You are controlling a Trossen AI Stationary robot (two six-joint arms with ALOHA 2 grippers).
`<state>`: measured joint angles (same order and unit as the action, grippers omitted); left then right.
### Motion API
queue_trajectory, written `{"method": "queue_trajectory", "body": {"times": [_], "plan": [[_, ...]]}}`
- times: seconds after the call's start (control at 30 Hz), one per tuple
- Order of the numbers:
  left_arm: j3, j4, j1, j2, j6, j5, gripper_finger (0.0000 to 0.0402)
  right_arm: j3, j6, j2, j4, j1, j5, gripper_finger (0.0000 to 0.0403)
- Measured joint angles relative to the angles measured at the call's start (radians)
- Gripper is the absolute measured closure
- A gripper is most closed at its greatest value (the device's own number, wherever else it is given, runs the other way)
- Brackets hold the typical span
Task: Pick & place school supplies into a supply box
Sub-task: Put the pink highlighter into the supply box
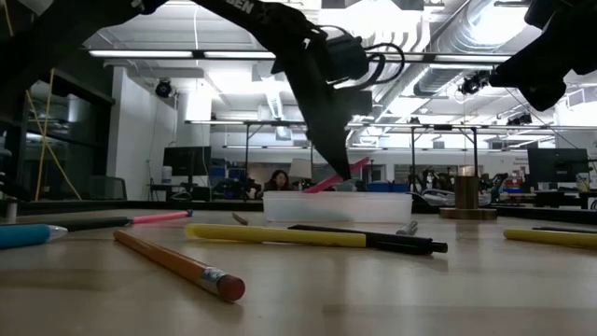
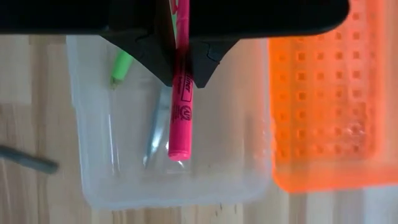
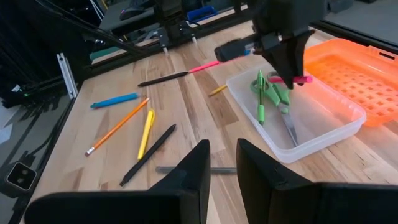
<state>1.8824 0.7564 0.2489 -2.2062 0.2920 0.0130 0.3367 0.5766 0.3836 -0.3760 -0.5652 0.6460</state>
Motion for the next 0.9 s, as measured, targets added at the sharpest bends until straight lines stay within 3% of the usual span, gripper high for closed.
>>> {"method": "queue_trajectory", "body": {"times": [0.9], "plan": [[-0.002, -0.006, 0.000, -0.060, 0.044, 0.023, 0.0353, 0.000, 0.010, 0.000, 0.001, 0.002, 0.044, 0.0348]]}}
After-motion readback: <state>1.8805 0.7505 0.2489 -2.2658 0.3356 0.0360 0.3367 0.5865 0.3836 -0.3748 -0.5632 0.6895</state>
